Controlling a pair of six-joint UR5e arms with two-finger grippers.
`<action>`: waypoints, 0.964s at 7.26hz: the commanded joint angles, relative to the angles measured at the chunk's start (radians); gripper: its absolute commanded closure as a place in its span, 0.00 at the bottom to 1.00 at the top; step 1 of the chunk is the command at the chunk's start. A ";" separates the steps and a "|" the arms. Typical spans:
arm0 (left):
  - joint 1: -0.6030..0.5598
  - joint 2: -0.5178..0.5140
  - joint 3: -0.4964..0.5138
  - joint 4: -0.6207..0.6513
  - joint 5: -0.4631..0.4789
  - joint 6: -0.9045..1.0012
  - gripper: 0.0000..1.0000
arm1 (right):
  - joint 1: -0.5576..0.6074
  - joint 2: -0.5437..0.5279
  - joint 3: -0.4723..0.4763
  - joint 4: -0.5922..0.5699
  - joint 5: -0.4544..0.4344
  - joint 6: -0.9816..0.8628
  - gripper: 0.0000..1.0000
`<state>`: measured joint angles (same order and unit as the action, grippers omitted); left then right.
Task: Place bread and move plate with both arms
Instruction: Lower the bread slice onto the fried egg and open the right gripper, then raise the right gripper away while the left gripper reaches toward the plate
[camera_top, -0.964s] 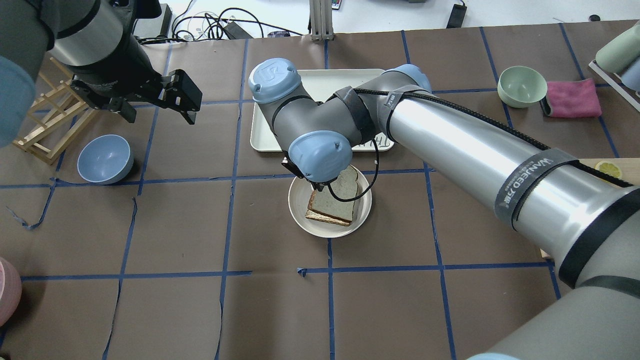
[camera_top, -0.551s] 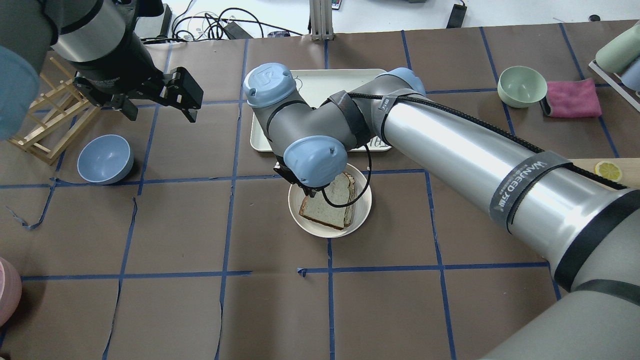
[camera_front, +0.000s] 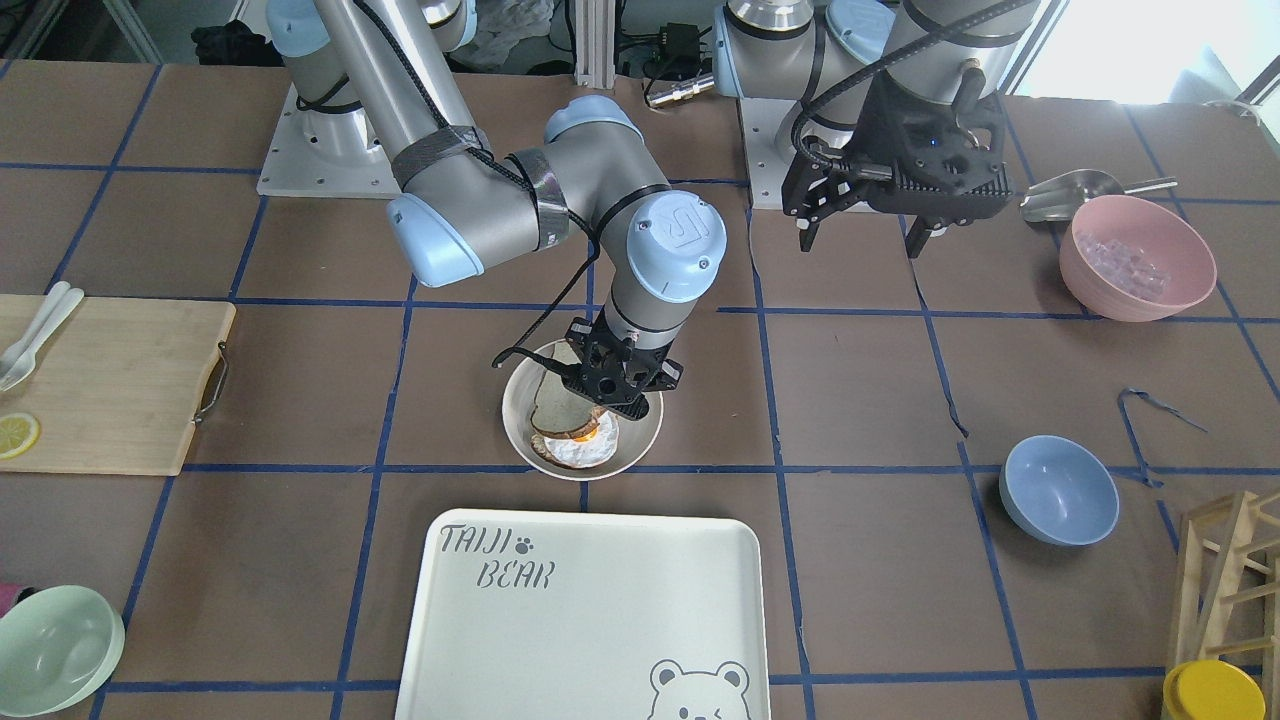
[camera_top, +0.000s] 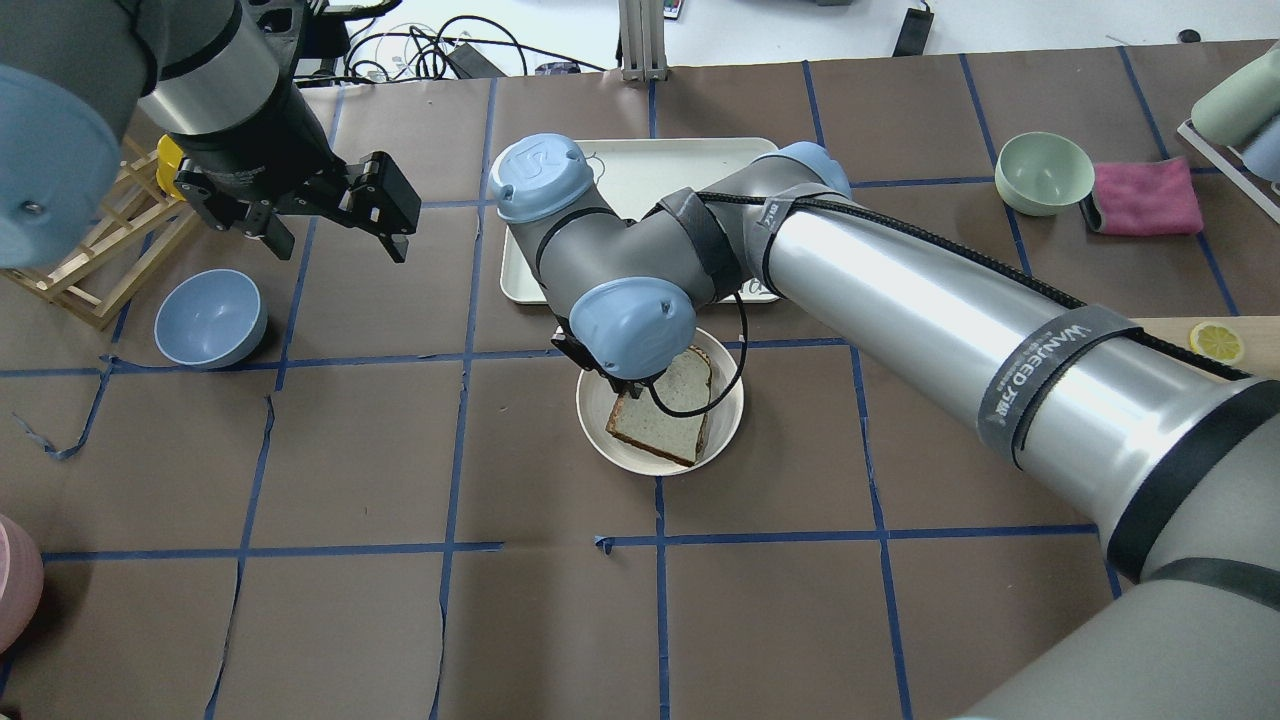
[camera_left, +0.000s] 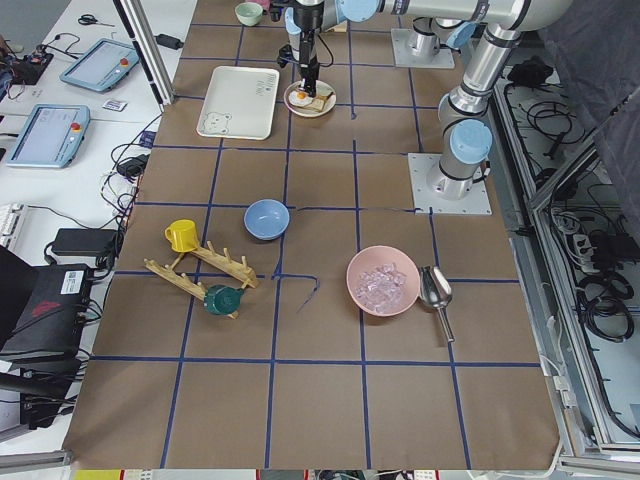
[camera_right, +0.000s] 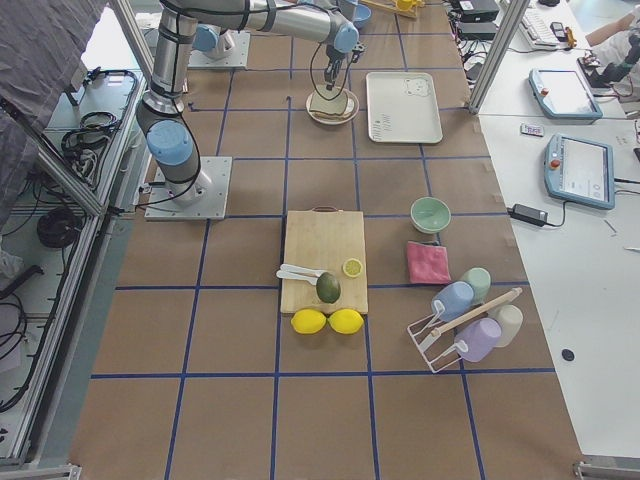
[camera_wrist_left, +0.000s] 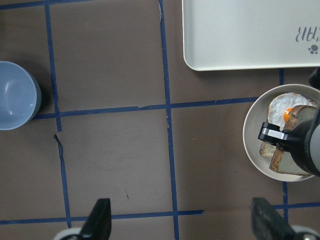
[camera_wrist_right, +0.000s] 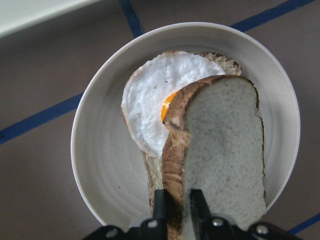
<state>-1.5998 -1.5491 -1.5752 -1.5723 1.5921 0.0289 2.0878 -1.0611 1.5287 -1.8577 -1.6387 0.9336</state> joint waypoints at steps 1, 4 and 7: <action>0.003 -0.031 -0.014 0.055 -0.032 0.000 0.00 | 0.000 0.000 0.002 -0.045 -0.007 0.007 0.30; 0.058 -0.032 -0.106 0.130 -0.125 0.006 0.00 | -0.056 -0.022 -0.036 -0.069 0.011 -0.007 0.00; 0.078 -0.058 -0.294 0.304 -0.280 -0.003 0.00 | -0.291 -0.135 -0.090 0.055 0.099 -0.481 0.00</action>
<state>-1.5257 -1.5915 -1.7669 -1.3840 1.3579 0.0310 1.9013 -1.1490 1.4633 -1.8732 -1.5584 0.6656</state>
